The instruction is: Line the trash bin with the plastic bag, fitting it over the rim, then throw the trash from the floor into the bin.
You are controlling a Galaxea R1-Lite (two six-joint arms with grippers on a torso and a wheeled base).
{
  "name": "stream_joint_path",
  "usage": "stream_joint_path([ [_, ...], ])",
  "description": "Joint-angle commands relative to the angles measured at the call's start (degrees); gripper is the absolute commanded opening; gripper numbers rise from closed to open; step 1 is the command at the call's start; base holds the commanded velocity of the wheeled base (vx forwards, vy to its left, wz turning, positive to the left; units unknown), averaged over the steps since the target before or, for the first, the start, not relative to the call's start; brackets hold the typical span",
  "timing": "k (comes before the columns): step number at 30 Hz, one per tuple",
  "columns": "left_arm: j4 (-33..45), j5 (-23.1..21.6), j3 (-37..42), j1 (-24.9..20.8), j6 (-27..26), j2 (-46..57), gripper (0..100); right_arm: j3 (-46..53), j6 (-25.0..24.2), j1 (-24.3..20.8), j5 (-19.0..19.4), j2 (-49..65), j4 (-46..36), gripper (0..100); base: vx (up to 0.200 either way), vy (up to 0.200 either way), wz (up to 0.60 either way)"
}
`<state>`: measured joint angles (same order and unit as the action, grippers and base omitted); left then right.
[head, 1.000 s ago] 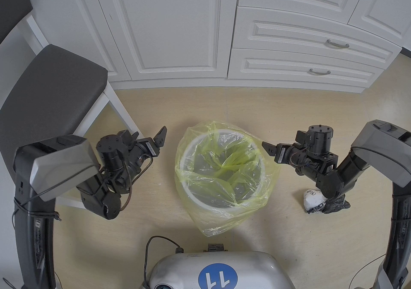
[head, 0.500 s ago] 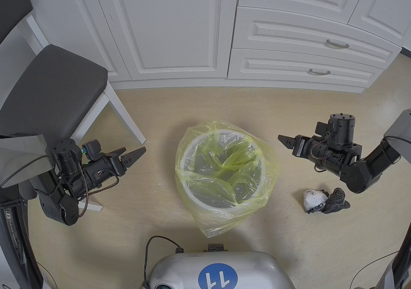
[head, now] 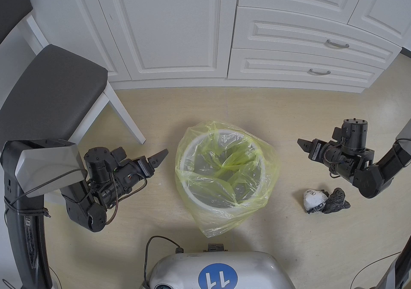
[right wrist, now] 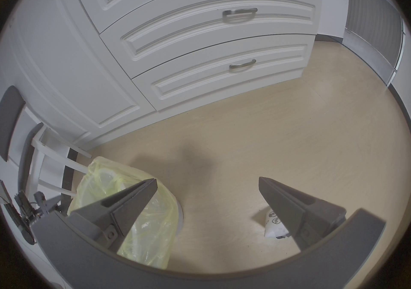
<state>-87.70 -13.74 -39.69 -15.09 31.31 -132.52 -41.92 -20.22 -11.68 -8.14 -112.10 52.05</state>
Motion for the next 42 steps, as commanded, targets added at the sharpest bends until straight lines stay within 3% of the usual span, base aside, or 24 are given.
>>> stream_joint_path([
  [1, 0.0, 1.3, -1.6, -2.8, 1.5, 3.7, 100, 1.1, 0.3, 0.4, -0.6, 0.3, 0.1, 100, 0.000, 0.000, 0.00],
  [9, 3.4, 3.0, -0.6, -8.2, 0.9, 5.4, 100, 1.6, 3.7, -0.4, -0.7, -0.7, 0.1, 100, 0.000, 0.000, 0.00],
  [13, 16.8, 5.2, -5.0, -8.6, 1.2, 8.2, 100, 2.5, 6.2, -0.5, -2.6, -0.9, 0.1, 100, 0.000, 0.000, 0.00],
  [16, 25.4, 11.1, -10.1, -9.3, 1.5, 8.4, 100, 2.5, 6.2, -0.7, -3.4, -1.2, 0.1, 100, 0.000, 0.000, 0.00],
  [19, 28.6, 12.6, -12.1, -9.4, 2.3, 8.3, 100, 2.4, 6.4, -0.8, -3.5, -1.5, 0.1, 100, 0.000, 0.000, 0.00],
  [24, 35.2, 15.7, -18.6, -10.8, 9.4, 7.3, 100, 1.8, 8.2, -0.8, -4.4, -2.5, 0.1, 100, 0.000, 0.000, 0.00],
  [30, 36.8, 16.6, -21.7, -10.5, 13.4, 5.1, 100, 1.8, 8.1, -0.6, -4.6, -3.1, 0.1, 100, 0.000, 0.000, 0.00],
  [42, 38.5, 16.8, -20.1, -12.2, 12.3, 4.0, 100, 2.0, 8.1, -0.4, -5.5, -4.0, 0.2, 100, 0.000, 0.000, 0.00],
])
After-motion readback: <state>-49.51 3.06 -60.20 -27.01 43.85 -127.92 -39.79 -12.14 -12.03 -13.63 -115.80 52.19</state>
